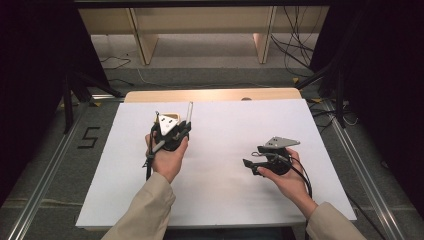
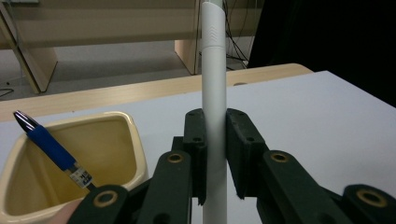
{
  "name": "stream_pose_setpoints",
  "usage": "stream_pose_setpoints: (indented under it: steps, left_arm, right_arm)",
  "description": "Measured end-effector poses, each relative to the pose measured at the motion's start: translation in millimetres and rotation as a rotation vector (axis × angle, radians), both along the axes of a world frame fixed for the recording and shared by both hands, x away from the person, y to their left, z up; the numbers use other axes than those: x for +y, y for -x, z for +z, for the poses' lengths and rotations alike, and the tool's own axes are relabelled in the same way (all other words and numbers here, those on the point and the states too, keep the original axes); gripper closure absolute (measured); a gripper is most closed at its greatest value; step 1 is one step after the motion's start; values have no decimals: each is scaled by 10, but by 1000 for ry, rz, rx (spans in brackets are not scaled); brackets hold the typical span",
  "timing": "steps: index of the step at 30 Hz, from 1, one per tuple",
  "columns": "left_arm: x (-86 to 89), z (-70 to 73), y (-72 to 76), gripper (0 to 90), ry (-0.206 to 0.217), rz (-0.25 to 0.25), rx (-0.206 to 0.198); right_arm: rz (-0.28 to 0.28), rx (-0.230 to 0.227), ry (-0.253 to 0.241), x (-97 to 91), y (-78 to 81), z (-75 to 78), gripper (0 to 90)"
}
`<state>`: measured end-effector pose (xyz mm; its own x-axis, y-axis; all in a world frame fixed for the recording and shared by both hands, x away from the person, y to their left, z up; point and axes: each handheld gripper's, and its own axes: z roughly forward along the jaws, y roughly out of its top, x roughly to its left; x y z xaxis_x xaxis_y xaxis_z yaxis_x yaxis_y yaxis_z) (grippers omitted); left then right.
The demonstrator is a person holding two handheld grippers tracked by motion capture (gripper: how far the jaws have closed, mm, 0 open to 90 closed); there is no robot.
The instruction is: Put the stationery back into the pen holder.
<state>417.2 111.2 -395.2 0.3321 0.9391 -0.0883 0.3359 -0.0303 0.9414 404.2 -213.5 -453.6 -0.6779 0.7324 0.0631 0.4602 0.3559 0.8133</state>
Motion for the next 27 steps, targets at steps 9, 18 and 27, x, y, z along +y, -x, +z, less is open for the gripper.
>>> stream_pose_setpoints:
  steps: [9,18,27]
  left_arm:
    - [76,152,-53,785,20,39,-57]
    - [193,204,-131,785,16,77,-76]
    - [309,227,-217,785,9,97,-103]
  right_arm:
    - [0,-1,-2,2,0,-8,232]
    - [-3,5,-5,-3,5,-8,231]
    - [-5,6,-8,0,7,-14,232]
